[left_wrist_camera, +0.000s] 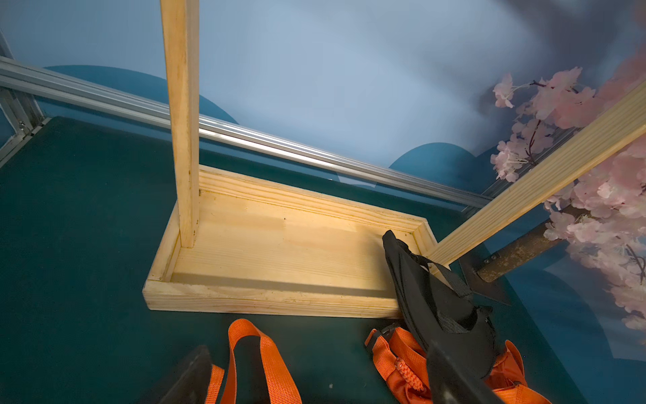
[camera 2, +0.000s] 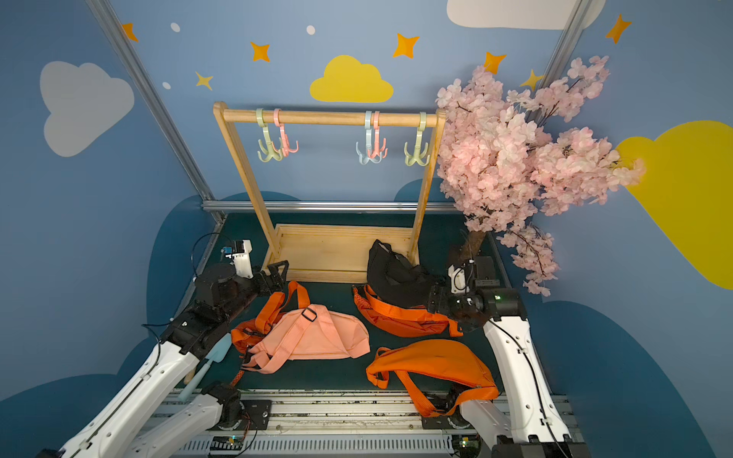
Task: Take the bag off the hook
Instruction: Reset both arms
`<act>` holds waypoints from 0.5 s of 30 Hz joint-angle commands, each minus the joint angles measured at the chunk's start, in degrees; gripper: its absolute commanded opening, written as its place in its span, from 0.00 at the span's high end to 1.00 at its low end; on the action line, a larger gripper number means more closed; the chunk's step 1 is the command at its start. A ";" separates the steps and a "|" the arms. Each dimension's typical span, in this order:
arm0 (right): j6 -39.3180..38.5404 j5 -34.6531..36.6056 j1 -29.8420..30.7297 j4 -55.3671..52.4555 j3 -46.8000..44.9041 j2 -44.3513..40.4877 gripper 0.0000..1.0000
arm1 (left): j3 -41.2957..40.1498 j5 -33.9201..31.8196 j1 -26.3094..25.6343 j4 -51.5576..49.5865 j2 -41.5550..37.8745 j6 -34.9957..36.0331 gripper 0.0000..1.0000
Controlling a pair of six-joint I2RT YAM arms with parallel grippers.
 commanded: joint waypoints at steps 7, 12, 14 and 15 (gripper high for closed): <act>2.99 2.19 -0.06 6.16 2.97 8.00 0.16 | 1.12 -1.89 4.62 0.37 4.27 2.02 0.03; -0.11 8.37 -3.21 15.20 6.76 18.07 0.15 | -4.86 -10.14 11.11 10.35 8.33 2.48 0.00; -2.16 12.36 -3.97 23.50 4.92 20.21 0.16 | -8.94 -11.32 13.83 17.50 10.46 2.81 0.00; -3.33 15.01 -4.23 28.31 3.43 21.10 0.16 | -11.53 -11.77 14.81 22.70 11.57 4.23 0.00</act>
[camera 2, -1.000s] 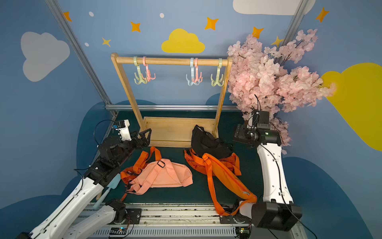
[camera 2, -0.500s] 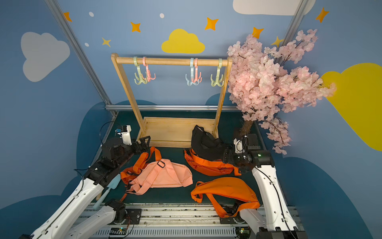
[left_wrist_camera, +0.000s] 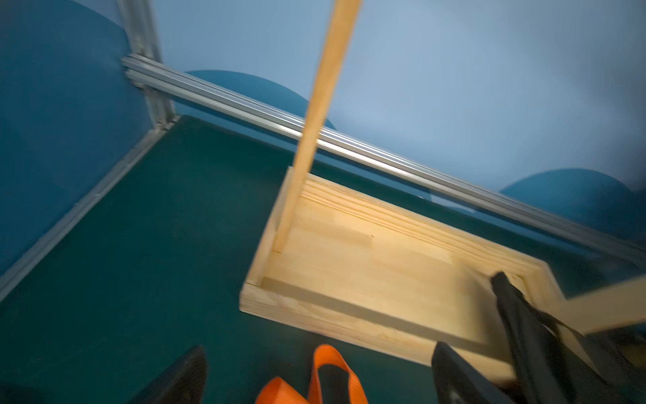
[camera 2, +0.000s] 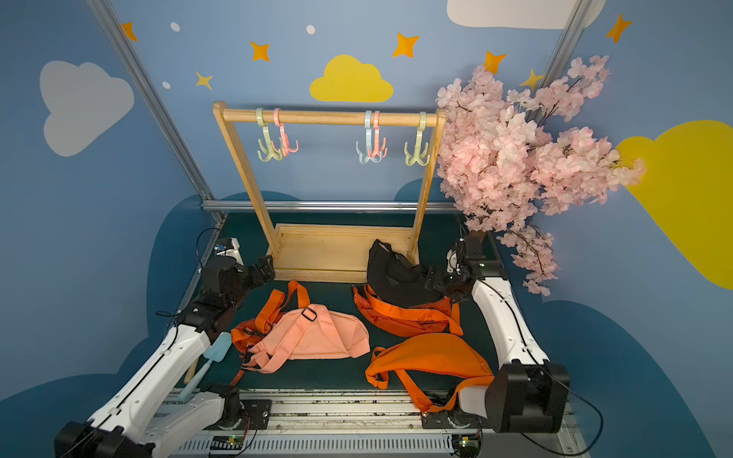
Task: Take the bag off the hook
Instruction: Reset both arms
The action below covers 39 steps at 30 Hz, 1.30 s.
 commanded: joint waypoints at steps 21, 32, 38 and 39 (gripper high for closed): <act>-20.40 5.23 -0.20 75.18 -32.06 9.74 0.15 | -20.21 9.33 12.71 48.68 23.75 15.62 0.00; -17.90 5.21 -2.11 93.58 -41.24 10.95 0.09 | -18.96 11.36 11.07 53.57 30.79 19.20 0.00; -18.20 6.00 -1.74 92.51 -40.90 10.66 0.09 | -18.42 8.85 9.75 52.59 30.65 19.96 0.00; -18.25 6.01 -1.66 92.70 -41.08 10.71 0.09 | -18.17 7.31 9.04 51.95 30.58 20.12 0.00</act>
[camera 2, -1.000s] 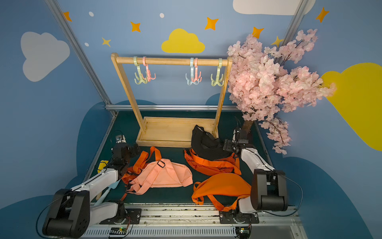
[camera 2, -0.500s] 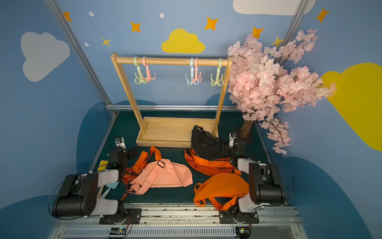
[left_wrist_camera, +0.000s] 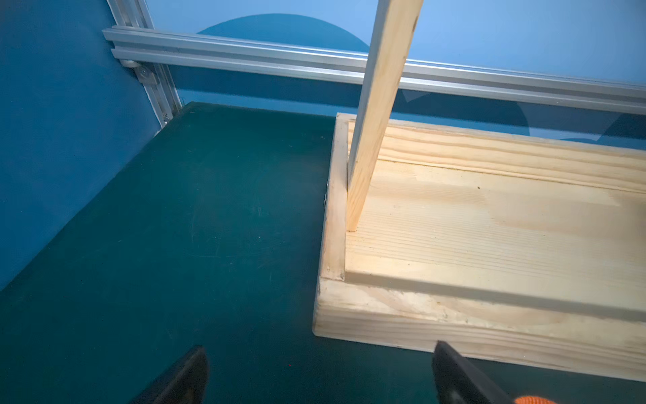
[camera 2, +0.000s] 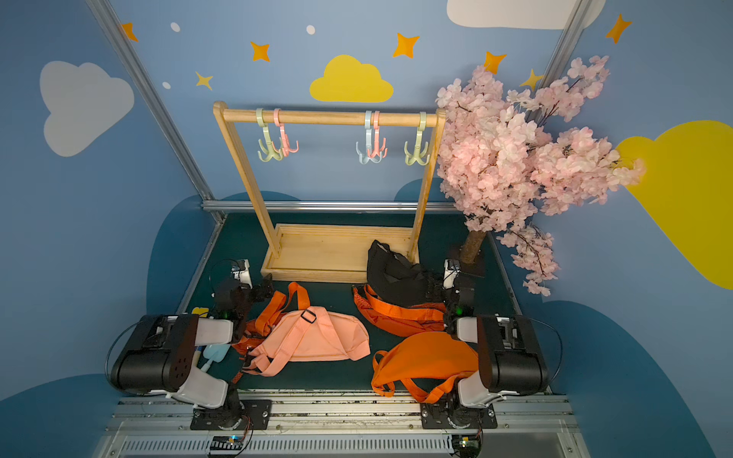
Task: Take the bag off the hook
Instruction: Reset both arms
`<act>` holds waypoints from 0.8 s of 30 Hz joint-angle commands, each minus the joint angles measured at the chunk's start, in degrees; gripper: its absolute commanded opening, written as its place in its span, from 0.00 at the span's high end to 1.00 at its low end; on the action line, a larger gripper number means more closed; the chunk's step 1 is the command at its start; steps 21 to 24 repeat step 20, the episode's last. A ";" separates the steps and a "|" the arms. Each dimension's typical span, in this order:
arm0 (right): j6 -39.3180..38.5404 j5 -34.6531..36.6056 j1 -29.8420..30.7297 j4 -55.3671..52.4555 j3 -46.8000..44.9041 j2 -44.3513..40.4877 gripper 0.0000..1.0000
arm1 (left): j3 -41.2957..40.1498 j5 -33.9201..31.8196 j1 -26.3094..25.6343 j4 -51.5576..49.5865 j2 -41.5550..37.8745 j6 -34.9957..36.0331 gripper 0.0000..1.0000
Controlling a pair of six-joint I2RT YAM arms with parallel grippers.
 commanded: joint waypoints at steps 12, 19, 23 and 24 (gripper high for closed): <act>-0.22 0.22 0.35 2.08 0.07 0.00 0.09 | 0.92 -5.78 -2.22 -1.89 -0.26 1.57 0.00; -0.19 0.30 0.41 2.08 0.07 -0.01 0.09 | 0.82 -5.88 -2.14 -1.82 -0.26 1.29 0.00; -0.21 0.30 0.40 2.08 0.07 -0.01 0.09 | 0.74 -5.80 -2.09 -1.88 -0.40 1.31 0.00; -0.21 0.30 0.40 2.08 0.07 -0.01 0.09 | 0.74 -5.80 -2.09 -1.88 -0.40 1.31 0.00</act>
